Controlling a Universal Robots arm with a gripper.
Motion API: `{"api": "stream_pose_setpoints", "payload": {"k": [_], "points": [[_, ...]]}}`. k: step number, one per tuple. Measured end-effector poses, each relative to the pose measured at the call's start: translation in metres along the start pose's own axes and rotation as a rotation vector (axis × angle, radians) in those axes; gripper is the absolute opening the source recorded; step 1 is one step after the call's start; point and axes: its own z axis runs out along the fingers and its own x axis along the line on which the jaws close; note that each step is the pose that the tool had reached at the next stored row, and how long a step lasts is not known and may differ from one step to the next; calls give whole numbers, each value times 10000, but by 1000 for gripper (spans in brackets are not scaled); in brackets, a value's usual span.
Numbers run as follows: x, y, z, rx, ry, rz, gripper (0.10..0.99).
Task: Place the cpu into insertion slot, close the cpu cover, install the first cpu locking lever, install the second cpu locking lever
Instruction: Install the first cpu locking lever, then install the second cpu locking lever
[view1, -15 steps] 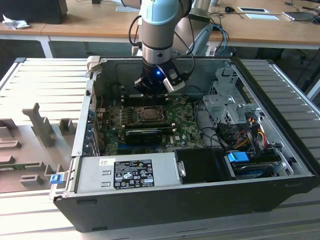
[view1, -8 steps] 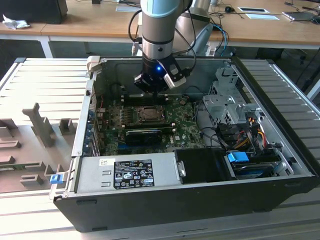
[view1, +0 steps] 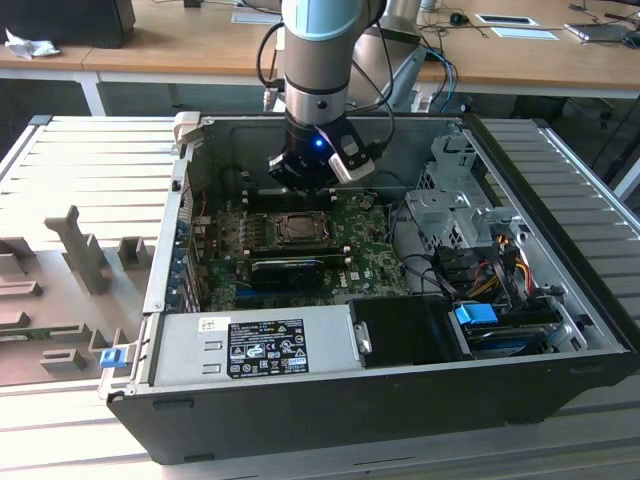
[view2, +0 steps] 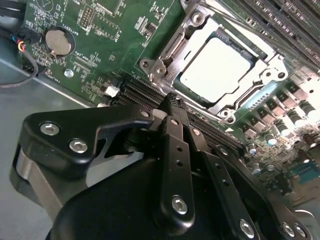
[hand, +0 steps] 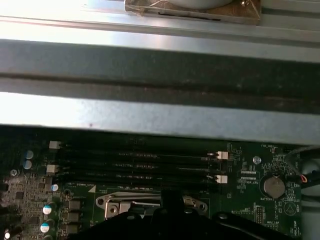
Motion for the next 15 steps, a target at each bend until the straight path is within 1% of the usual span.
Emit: {"api": "stream_pose_setpoints", "payload": {"k": [7,10,11,15], "points": [[2,-34,-5,0,1,-1,106],[5,-77,-12,0,0,0,106],[5,-79,-17,1,1,1,106],[2,-67,-103,0,1,1,106]]}}
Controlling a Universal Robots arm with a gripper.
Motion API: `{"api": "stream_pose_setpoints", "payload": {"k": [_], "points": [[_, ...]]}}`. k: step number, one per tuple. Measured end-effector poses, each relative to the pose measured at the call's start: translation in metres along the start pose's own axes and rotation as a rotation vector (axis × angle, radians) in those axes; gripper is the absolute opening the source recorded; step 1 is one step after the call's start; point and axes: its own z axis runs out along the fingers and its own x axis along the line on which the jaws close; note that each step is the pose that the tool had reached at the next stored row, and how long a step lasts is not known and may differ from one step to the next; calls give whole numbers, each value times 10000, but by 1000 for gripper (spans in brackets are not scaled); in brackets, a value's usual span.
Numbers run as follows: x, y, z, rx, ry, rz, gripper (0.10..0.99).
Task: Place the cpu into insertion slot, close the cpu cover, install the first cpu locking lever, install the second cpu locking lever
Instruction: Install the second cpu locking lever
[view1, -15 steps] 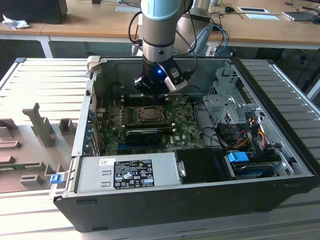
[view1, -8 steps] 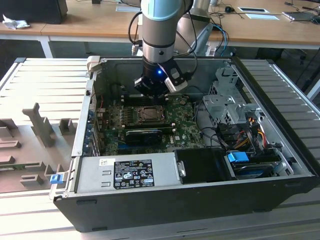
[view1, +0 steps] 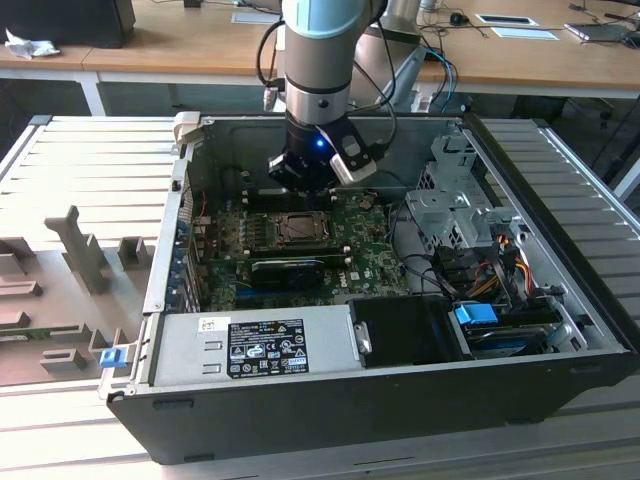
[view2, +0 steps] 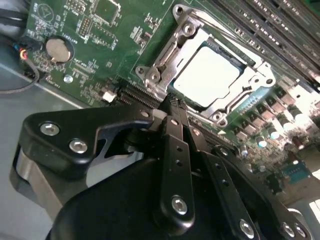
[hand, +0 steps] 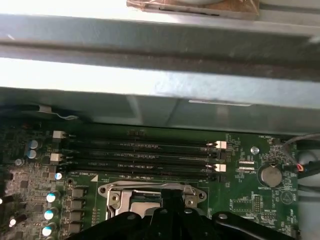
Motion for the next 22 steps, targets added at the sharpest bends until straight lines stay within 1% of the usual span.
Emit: {"api": "stream_pose_setpoints", "payload": {"k": [1,2,3,4,5,7,9,10,11,12,13,16,17,19,20,22], "points": [[-1,4,-25,0,0,-1,106],[-3,7,-71,0,1,-3,106],[-2,-6,-77,-1,0,-2,106],[2,-67,-86,1,1,-2,106],[4,-97,-90,0,0,-1,106],[14,-244,-106,1,1,-2,106],[19,-320,-114,-3,17,1,106],[19,-357,-116,-6,105,14,106],[20,-388,-116,-15,216,30,106],[23,-441,-112,-16,253,32,106],[29,-520,-113,-17,254,32,106],[40,-630,-117,-22,254,25,106],[81,-657,-113,-45,260,-27,106],[122,-663,-107,-54,266,-72,106],[173,-661,-103,-59,268,-91,106],[241,-661,-96,-58,271,-107,106]]}}
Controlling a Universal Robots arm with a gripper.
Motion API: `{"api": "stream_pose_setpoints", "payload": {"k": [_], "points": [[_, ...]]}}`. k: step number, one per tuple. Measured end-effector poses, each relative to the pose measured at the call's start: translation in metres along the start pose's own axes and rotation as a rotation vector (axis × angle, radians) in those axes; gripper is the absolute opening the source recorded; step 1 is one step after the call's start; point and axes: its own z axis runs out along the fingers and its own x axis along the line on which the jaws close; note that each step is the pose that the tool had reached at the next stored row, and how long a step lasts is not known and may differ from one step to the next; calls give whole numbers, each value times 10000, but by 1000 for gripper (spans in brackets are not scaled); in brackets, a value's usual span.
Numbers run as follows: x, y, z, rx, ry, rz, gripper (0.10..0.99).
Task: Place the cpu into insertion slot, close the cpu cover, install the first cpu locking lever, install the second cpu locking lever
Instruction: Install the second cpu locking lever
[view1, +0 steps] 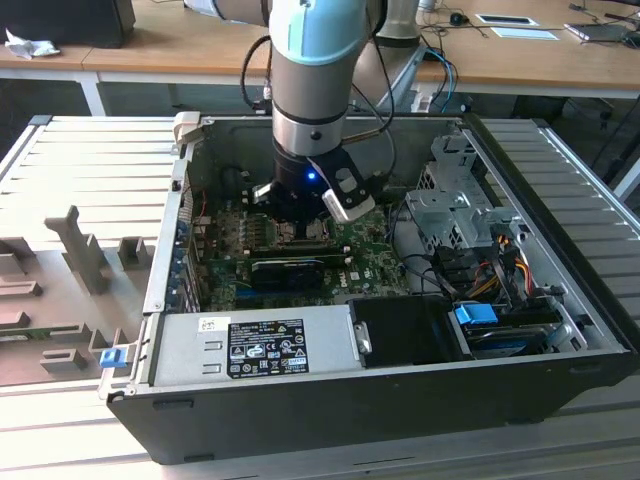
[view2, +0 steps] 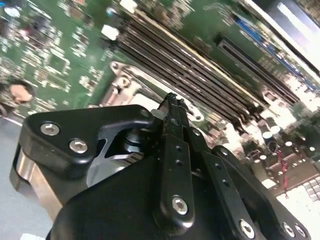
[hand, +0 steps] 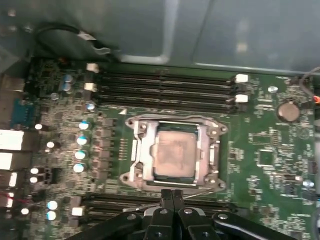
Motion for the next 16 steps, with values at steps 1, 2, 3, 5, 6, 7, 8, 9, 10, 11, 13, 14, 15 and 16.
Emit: {"api": "stream_pose_setpoints", "payload": {"k": [1,2,3,5,6,7,8,9,10,11,13,14,15,16], "points": [[33,-3,20,0,3,-19,106],[40,-8,50,-7,8,-49,106],[52,-19,126,-38,37,-271,106],[204,-136,168,-709,5,-479,106],[249,-170,165,-856,-6,-493,106],[257,-183,165,-912,-12,-499,106],[265,-200,164,-971,-17,-500,106],[272,-217,163,-1032,-24,-499,106],[279,-233,163,-1104,-32,-500,106],[289,-242,163,-1155,-36,-500,106],[315,-254,171,-1302,-47,-520,106],[328,-255,176,-1368,-52,-529,106],[331,-256,183,-1395,-54,-535,106],[334,-256,190,-1410,-56,-537,106]]}}
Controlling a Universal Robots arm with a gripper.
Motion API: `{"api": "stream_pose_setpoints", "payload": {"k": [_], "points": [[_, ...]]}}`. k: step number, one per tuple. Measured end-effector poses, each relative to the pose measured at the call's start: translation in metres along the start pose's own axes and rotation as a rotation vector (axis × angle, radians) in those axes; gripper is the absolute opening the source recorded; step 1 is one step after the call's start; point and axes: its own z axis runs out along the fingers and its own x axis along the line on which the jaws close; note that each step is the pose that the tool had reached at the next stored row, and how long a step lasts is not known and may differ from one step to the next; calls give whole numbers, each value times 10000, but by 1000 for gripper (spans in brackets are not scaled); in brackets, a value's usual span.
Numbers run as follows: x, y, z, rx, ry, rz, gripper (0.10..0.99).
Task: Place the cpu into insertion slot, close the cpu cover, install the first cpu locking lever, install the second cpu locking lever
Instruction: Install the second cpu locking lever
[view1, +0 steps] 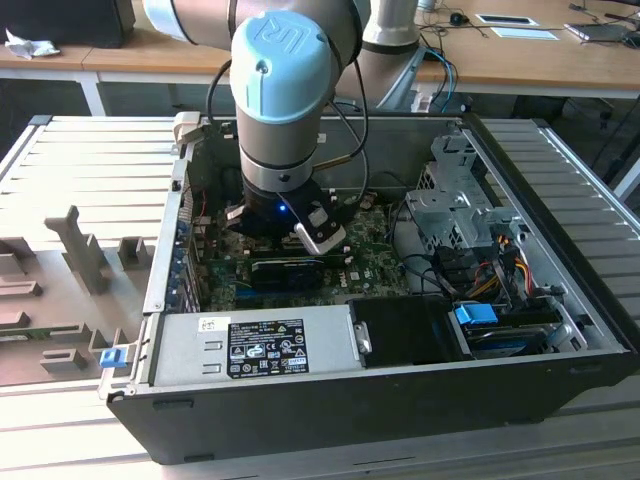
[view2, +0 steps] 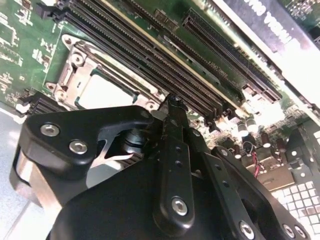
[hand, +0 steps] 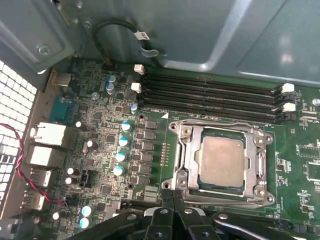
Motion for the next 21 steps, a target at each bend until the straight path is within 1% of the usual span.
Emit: {"api": "stream_pose_setpoints", "payload": {"k": [3,8,14,17,21], "points": [[5,-9,33,-34,-1,-10,106],[7,-11,61,-135,-6,-37,106],[8,-14,99,-316,-22,-62,106],[8,-10,121,-381,-28,-78,106],[13,-11,133,-418,-28,-89,106]]}}
